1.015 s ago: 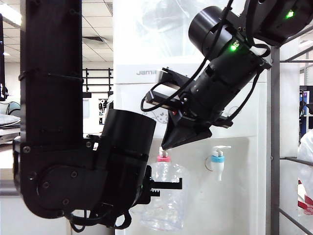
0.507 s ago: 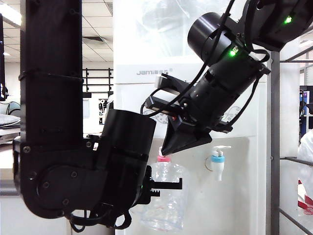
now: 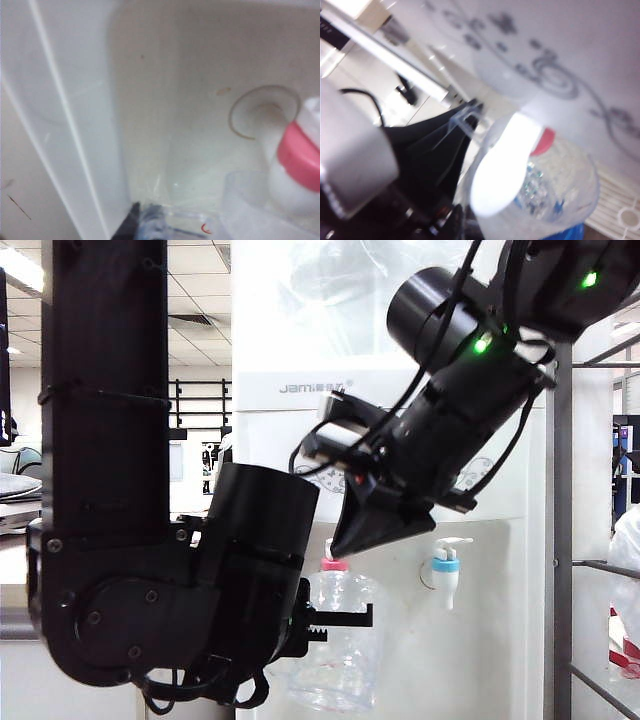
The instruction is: Pick up the plastic mug from the left desk, go to the hot water outlet of the water dispenser, press the vertical switch to get some water, then put the mug back on the desk.
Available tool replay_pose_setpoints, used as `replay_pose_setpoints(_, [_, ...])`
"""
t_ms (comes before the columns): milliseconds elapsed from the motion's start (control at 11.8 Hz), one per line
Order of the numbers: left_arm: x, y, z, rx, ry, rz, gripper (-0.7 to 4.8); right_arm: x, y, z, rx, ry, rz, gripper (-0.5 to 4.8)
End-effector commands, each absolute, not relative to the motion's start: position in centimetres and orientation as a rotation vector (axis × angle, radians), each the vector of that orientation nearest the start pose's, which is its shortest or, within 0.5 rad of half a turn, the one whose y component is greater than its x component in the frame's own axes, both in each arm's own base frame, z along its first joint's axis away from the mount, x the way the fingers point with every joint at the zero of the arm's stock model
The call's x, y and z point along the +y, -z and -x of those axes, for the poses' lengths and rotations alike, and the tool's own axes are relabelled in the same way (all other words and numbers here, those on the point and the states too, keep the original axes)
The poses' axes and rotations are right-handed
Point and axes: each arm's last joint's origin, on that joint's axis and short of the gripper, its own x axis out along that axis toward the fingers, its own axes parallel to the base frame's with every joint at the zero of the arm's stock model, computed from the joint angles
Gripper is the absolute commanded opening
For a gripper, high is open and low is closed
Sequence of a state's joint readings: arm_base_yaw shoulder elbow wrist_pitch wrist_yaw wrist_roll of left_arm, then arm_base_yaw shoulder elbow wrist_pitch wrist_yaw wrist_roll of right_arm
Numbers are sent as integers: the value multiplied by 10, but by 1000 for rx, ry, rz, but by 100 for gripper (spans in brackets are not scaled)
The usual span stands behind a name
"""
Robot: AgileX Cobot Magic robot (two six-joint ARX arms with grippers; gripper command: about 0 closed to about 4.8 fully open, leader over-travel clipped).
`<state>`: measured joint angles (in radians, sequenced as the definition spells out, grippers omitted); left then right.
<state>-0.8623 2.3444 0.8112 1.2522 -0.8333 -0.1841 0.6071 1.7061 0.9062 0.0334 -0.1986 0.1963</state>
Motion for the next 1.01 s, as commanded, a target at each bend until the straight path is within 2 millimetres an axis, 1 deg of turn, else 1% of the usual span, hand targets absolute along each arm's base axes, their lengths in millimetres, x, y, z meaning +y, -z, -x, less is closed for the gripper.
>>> replay_pose_setpoints(85, [-258, -30, -250, 166, 0, 0, -5, 196, -189, -278, 746, -674, -43, -2])
replay_pose_setpoints(254, [-258, -30, -250, 167, 0, 0, -5, 190, -190, -284, 739, -652, -51, -2])
replay_pose_setpoints(592, [-258, -30, -250, 167, 0, 0, -5, 188, -180, -288, 771, -635, -43, -2])
replay_pose_setpoints(761, [-258, -30, -251, 167, 4, 1, -5, 188, -175, -292, 764, -640, 0, -2])
replay_pose_setpoints(1015, [-259, -30, -251, 169, 12, 1, -5, 185, -175, -294, 754, -608, 31, -2])
